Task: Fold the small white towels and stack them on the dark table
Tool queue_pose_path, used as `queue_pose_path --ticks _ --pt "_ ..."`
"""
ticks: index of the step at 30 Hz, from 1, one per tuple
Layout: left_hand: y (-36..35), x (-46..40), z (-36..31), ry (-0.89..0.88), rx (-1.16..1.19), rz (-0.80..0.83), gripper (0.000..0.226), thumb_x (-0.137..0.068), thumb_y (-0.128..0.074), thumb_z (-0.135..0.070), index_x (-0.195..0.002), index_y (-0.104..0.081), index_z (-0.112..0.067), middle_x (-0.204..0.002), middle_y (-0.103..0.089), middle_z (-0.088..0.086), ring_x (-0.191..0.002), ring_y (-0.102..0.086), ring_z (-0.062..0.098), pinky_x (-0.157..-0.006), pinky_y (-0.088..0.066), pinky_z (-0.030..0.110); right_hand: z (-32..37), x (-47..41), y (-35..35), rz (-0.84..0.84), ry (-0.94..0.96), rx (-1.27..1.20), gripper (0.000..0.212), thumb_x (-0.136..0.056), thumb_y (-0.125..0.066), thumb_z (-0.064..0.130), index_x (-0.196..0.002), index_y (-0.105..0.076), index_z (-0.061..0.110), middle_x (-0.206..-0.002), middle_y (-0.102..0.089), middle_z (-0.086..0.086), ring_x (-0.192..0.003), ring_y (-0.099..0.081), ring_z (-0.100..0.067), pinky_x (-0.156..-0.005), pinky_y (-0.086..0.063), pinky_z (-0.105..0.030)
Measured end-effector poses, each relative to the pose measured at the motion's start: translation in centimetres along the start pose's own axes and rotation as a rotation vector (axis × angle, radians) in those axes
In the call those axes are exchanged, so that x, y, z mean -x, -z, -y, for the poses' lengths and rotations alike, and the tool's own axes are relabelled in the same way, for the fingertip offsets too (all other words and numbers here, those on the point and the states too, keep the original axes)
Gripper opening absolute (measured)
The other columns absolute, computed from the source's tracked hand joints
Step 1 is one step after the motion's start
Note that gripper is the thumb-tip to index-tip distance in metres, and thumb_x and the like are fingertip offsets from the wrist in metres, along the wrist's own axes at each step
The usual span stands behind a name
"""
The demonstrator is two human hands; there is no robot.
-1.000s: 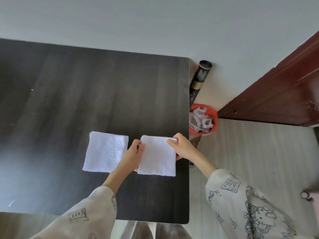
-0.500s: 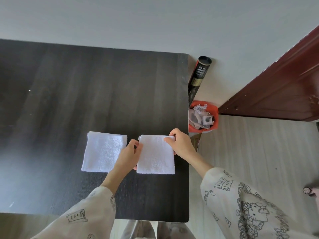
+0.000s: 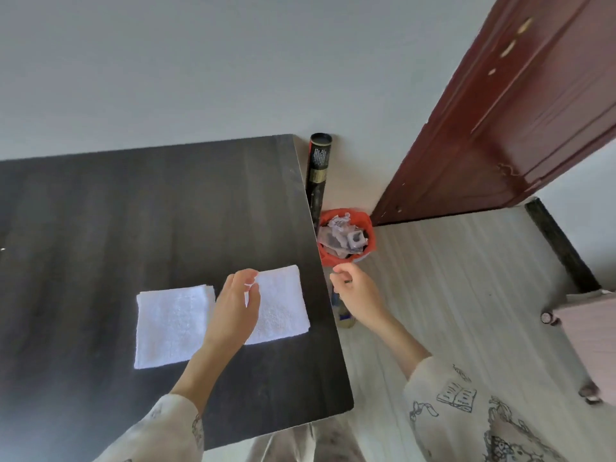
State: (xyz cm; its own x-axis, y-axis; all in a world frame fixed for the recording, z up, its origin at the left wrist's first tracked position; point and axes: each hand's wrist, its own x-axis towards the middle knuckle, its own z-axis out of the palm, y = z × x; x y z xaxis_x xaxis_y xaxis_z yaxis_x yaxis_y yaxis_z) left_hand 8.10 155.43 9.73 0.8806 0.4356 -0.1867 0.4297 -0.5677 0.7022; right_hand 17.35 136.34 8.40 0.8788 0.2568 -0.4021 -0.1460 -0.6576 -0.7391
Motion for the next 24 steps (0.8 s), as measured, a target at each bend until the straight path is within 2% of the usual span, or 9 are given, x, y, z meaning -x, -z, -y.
queue_pose_path --ticks 3,8,12,13,15,16,19,22,24 --pt "-1.3 1.0 -2.6 -0.095 0.006 0.094 0.030 -0.096 -0.040 -0.018 -0.123 -0.051 -0.015 -0.122 -0.057 0.002 -0.105 -0.055 0.015 -0.088 -0.042 0.021 -1.7 3.4 3.3 -0.082 -0.015 -0.117 0.025 -0.095 -0.050 0.024 -0.117 -0.054 0.013 -0.113 -0.061 -0.003 -0.105 -0.060 -0.019 -0.095 -0.048 -0.038" --pt "-4.9 3.8 -9.0 -0.359 -0.014 0.269 0.026 -0.096 -0.042 -0.019 -0.117 -0.057 -0.015 -0.112 -0.060 -0.002 -0.103 -0.058 0.016 -0.089 -0.044 0.026 -5.2 10.1 10.0 -0.279 -0.027 -0.248 0.024 -0.095 -0.052 0.019 -0.115 -0.058 0.008 -0.101 -0.064 -0.002 -0.090 -0.062 -0.010 -0.083 -0.049 -0.027" --pt "-9.9 8.7 -17.3 -0.660 -0.060 0.442 0.024 -0.096 -0.044 -0.017 -0.116 -0.057 -0.011 -0.096 -0.059 -0.004 -0.087 -0.057 0.013 -0.081 -0.045 0.028 -10.5 18.6 17.4 -0.472 -0.053 -0.275 0.014 -0.094 -0.052 0.024 -0.106 -0.058 0.019 -0.097 -0.065 -0.002 -0.093 -0.064 -0.020 -0.088 -0.050 -0.038" --pt "-11.0 9.9 -19.0 -0.714 -0.060 0.468 0.024 -0.095 -0.046 -0.016 -0.115 -0.056 -0.010 -0.093 -0.061 -0.001 -0.085 -0.059 0.016 -0.080 -0.046 0.031 -11.8 20.5 18.9 -0.499 -0.060 -0.283 0.010 -0.095 -0.051 0.024 -0.103 -0.056 0.022 -0.096 -0.066 -0.002 -0.091 -0.064 -0.021 -0.087 -0.050 -0.037" --pt "-14.2 13.6 -22.9 -0.789 -0.057 0.507 0.028 -0.094 -0.048 -0.018 -0.118 -0.056 -0.007 -0.102 -0.064 0.007 -0.093 -0.061 0.021 -0.084 -0.048 0.033 -15.1 25.6 22.1 -0.582 -0.071 -0.330 0.008 -0.095 -0.051 0.021 -0.101 -0.056 0.022 -0.092 -0.066 -0.002 -0.082 -0.065 -0.017 -0.079 -0.051 -0.029" --pt "-16.2 15.9 -25.1 -0.816 -0.044 0.517 0.031 -0.094 -0.048 -0.021 -0.119 -0.056 -0.006 -0.106 -0.064 0.008 -0.095 -0.061 0.018 -0.086 -0.047 0.030 -17.0 28.4 24.0 -0.626 -0.071 -0.345 0.008 -0.095 -0.051 0.019 -0.101 -0.057 0.020 -0.091 -0.066 -0.002 -0.078 -0.064 -0.015 -0.075 -0.050 -0.022" --pt "-21.7 22.8 -30.7 -0.911 0.024 0.568 0.036 -0.090 -0.046 -0.027 -0.115 -0.059 -0.003 -0.101 -0.064 0.008 -0.086 -0.061 0.011 -0.073 -0.043 0.015 -22.2 35.8 28.9 -0.725 -0.085 -0.380 0.010 -0.095 -0.051 0.015 -0.102 -0.057 0.014 -0.086 -0.065 0.000 -0.073 -0.062 -0.009 -0.062 -0.046 -0.007" --pt "-27.8 29.7 -36.3 -0.999 0.047 0.642 0.024 -0.093 -0.050 -0.018 -0.113 -0.059 -0.009 -0.097 -0.061 0.002 -0.088 -0.060 0.017 -0.066 -0.041 0.008 -27.9 43.3 33.5 -0.832 -0.108 -0.429 0.007 -0.095 -0.050 0.012 -0.099 -0.055 0.015 -0.087 -0.064 -0.005 -0.072 -0.061 -0.011 -0.060 -0.046 -0.009" --pt "-31.3 34.1 -40.1 -1.058 0.071 0.702 0.024 -0.093 -0.049 -0.016 -0.115 -0.057 -0.013 -0.099 -0.061 0.002 -0.091 -0.059 0.017 -0.069 -0.042 0.011 -31.3 48.1 36.4 -0.911 -0.138 -0.435 0.008 -0.095 -0.049 0.011 -0.100 -0.056 0.015 -0.087 -0.065 -0.008 -0.071 -0.061 -0.012 -0.061 -0.046 -0.012"
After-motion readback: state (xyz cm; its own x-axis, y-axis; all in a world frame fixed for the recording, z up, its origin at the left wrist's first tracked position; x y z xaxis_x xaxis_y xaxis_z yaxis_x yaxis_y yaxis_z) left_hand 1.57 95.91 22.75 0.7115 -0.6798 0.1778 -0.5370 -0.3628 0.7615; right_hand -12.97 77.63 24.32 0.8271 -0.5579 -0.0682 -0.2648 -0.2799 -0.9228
